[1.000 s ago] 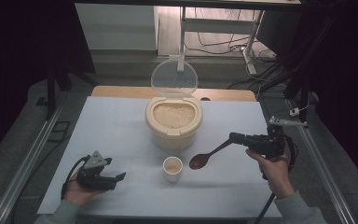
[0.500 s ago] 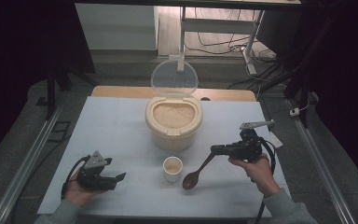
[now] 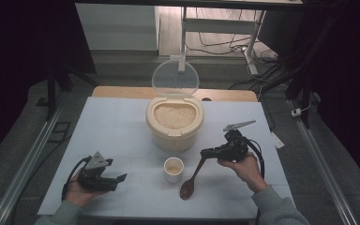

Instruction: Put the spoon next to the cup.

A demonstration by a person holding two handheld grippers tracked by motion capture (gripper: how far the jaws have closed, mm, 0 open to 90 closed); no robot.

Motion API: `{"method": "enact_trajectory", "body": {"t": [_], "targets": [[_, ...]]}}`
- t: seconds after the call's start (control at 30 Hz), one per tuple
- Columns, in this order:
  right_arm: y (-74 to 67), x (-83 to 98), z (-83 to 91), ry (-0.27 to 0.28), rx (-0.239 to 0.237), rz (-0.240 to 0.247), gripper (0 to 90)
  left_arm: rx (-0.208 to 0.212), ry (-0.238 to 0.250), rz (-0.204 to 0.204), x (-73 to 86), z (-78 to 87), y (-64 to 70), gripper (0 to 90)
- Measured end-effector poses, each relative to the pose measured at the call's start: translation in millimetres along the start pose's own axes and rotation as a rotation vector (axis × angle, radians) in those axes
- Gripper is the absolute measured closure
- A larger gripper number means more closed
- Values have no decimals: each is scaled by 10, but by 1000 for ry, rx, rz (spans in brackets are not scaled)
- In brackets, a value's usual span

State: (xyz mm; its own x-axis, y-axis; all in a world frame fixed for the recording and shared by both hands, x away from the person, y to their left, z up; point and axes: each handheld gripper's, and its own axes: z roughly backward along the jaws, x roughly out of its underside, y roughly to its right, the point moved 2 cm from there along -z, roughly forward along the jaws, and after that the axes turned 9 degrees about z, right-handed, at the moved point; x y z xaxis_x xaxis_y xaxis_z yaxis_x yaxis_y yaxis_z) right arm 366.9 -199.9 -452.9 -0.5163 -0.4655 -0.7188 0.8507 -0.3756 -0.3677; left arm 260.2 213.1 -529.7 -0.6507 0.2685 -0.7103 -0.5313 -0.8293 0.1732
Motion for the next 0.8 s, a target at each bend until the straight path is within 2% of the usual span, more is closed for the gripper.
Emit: {"method": "enact_trajectory", "body": {"t": [0.07,0.3,0.4,0.5,0.63,0.8], "targets": [[43,3,-40,-4,17,-6,783,0,0,-1,0,0,1,197],[194,27,-206,8,66,18,733,0,2,-1,1,2,1,197],[278,60,-280,26,67,17,718,0,1,-2,2,2,0,197],[354,112,-358,36,87,21,691,0,0,-3,3,1,-2,197],[451,181,-446,27,124,12,663,0,0,-1,5,0,-5,197],[504,232,-529,4,182,5,633,1,-1,-1,9,-5,-7,197]]}}
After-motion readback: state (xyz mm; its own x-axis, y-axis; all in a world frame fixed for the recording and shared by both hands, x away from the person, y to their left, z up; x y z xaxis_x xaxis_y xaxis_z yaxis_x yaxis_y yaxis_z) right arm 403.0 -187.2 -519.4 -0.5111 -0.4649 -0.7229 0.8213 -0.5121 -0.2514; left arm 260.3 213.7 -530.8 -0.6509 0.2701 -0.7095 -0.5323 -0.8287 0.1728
